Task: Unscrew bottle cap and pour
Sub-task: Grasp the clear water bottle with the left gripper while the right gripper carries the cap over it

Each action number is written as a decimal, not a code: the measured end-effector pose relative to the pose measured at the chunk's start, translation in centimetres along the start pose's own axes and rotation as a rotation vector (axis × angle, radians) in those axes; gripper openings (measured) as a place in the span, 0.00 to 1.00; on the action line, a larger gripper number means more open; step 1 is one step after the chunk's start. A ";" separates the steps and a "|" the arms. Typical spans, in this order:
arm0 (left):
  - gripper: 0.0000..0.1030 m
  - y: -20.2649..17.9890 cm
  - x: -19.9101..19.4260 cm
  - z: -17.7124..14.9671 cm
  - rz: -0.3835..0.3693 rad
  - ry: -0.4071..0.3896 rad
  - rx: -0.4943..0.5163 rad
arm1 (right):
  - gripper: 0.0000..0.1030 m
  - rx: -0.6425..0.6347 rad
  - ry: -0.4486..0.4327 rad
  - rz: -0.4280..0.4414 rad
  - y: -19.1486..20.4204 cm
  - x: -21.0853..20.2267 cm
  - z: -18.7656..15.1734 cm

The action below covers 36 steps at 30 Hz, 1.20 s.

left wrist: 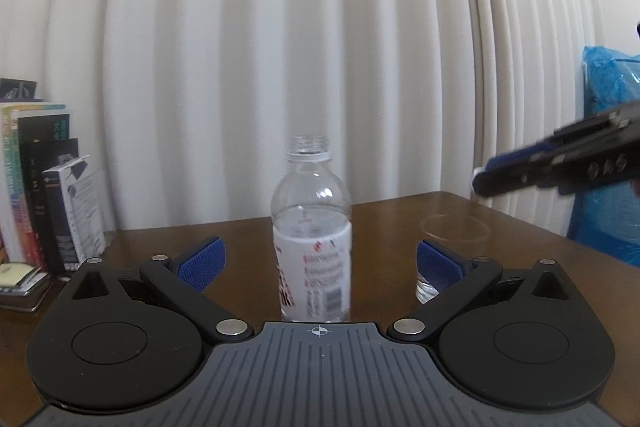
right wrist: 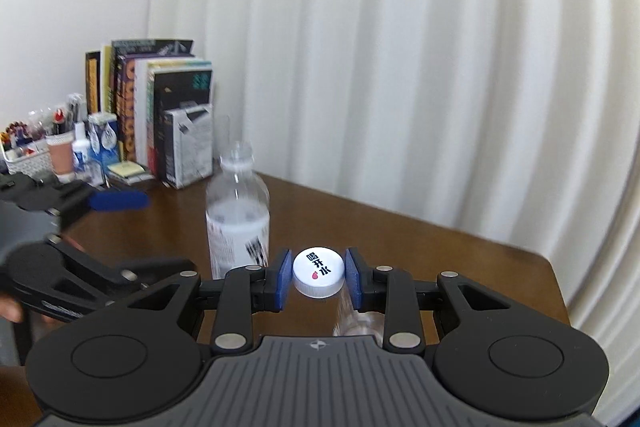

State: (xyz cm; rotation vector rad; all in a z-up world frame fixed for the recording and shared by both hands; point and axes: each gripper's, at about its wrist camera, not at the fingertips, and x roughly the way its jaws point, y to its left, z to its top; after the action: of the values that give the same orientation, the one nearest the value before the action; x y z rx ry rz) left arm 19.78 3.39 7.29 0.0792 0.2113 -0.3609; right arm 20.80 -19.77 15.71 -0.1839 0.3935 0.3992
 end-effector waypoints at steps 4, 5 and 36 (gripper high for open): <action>1.00 1.3 1.9 -0.1 -0.095 -0.016 -0.001 | 0.31 -0.015 -0.014 0.047 -0.3 1.1 1.9; 1.00 1.6 2.2 -0.1 -0.121 -0.020 -0.009 | 0.31 -0.020 -0.016 0.056 -0.3 1.3 2.2; 0.64 4.6 6.7 -2.8 -0.261 -0.023 -0.065 | 0.31 -0.057 -0.051 0.256 -0.1 5.1 6.7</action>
State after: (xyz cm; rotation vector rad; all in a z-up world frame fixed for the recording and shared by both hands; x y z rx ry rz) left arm 27.01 5.71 3.24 -0.0166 0.2111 -0.6136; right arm 27.46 -16.44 19.71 -0.1790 0.3569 0.6660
